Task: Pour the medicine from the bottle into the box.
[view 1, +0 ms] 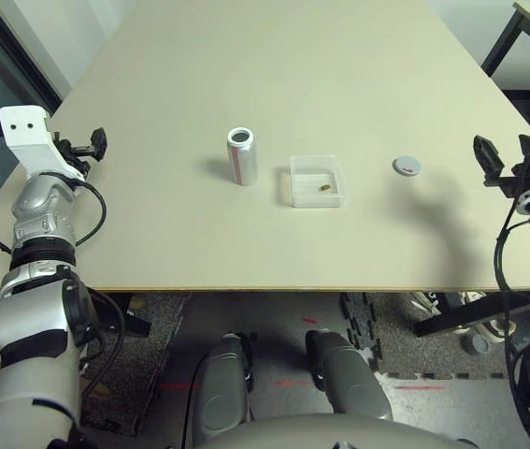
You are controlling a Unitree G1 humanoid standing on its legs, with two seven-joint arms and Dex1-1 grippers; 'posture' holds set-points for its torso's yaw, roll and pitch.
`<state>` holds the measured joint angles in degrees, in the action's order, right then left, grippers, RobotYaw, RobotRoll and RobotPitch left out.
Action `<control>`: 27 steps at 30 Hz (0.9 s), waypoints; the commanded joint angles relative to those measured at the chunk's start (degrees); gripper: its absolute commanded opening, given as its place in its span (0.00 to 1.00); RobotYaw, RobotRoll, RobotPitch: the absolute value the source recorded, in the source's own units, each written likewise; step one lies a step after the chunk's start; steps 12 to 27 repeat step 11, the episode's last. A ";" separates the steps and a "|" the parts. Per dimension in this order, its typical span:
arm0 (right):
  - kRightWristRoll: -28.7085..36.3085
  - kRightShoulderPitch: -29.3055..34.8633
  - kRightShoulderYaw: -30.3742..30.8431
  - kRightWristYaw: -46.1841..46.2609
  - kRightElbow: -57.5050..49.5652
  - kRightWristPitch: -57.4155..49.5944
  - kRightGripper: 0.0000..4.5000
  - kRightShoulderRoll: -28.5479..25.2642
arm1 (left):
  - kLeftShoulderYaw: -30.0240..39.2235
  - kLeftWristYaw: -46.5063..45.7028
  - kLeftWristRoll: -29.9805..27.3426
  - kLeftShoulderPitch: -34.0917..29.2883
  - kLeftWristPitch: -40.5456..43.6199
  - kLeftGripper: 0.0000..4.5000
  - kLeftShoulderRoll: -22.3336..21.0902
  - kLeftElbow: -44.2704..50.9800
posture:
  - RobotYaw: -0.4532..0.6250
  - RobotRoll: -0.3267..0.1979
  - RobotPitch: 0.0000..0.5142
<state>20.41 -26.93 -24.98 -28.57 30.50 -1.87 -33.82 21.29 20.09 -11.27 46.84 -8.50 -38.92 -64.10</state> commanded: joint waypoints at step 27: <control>-1.06 -0.10 2.14 0.12 2.22 1.51 1.00 0.74 | -0.48 0.09 0.80 -0.73 -0.75 0.99 -1.25 -1.09 | 0.27 0.62 0.42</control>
